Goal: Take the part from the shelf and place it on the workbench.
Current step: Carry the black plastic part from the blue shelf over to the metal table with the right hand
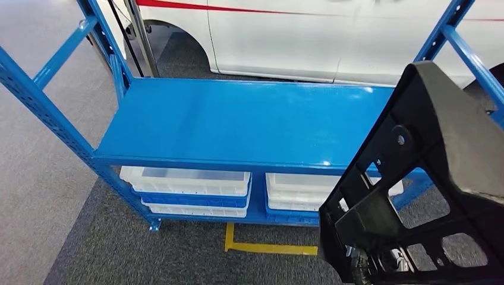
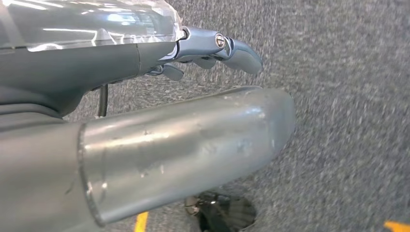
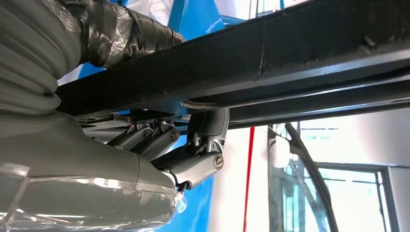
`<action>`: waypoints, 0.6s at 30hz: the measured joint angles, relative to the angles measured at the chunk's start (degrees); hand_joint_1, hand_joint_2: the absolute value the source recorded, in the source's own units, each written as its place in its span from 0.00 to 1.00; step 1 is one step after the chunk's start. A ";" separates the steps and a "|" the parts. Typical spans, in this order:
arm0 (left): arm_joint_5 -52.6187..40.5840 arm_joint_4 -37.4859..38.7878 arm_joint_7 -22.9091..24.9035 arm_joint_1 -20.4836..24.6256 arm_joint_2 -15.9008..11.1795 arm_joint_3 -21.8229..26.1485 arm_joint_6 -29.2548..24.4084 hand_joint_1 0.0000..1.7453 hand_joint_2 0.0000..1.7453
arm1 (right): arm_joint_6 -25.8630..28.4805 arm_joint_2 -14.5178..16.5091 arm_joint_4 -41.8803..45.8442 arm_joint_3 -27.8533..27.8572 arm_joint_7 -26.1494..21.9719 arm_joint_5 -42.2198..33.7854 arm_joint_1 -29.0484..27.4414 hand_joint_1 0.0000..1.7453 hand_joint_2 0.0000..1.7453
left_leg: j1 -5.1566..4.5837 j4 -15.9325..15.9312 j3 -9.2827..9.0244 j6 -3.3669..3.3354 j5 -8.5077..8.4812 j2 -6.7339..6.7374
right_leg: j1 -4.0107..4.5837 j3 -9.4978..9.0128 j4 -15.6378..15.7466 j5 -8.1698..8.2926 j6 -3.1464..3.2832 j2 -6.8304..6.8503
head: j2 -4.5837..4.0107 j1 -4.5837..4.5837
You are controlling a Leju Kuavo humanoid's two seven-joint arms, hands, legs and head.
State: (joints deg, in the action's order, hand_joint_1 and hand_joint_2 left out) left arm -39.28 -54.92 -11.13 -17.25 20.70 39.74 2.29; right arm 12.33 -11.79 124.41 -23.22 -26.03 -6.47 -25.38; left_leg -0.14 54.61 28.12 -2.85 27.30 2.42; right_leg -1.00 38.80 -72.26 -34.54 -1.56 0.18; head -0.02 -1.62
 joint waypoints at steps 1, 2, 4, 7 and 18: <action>0.15 -0.16 0.04 -0.16 0.01 -0.39 -0.02 0.00 0.00 | -0.15 -0.11 0.00 0.02 -0.02 -0.23 -0.01 1.00 1.00 | -0.04 0.32 1.01 0.07 -0.39 0.49 | -0.07 -0.37 -1.75 0.78 -0.17 0.03 | 0.00 0.00; 0.27 -0.29 0.05 -0.30 0.03 -0.72 -0.03 0.00 0.00 | -0.25 -0.19 0.00 0.07 -0.02 -0.39 -0.02 1.00 1.00 | -0.04 0.75 1.98 0.19 -0.74 1.04 | -0.15 -1.50 -1.79 2.67 -0.28 0.15 | 0.00 0.01; 0.42 -0.49 0.07 -0.53 0.07 -1.19 -0.05 0.00 0.00 | -0.49 -0.31 0.00 0.22 -0.02 -0.55 -0.02 1.00 1.00 | -0.09 1.88 3.60 0.57 -1.17 2.09 | -0.25 -6.36 3.32 5.43 -0.28 1.57 | 0.01 0.01; 0.81 -0.78 0.10 -0.82 0.12 -1.80 -0.19 0.00 0.00 | -0.85 -0.39 0.08 0.38 0.00 -0.71 -0.05 1.00 1.00 | -0.26 3.66 4.66 1.44 -1.52 3.48 | 0.31 -13.16 13.65 2.57 0.78 4.21 | 0.01 -0.04; 1.21 -1.17 0.09 -1.16 0.13 -2.27 -0.33 0.00 0.00 | -0.96 -0.46 0.39 0.48 0.07 -0.92 -0.71 1.00 1.00 | 0.23 7.99 6.42 3.69 1.87 0.08 | 0.12 -11.90 15.11 3.60 3.36 1.82 | 0.01 -0.05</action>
State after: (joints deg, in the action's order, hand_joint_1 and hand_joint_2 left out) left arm -38.07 -56.09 -11.03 -18.41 20.83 37.46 1.96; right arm 11.37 -12.25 124.80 -22.74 -25.97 -7.39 -26.09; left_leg 0.09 62.60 34.53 0.83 29.17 2.50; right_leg -0.88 26.90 -57.16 -30.93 1.80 2.00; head -0.01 -1.67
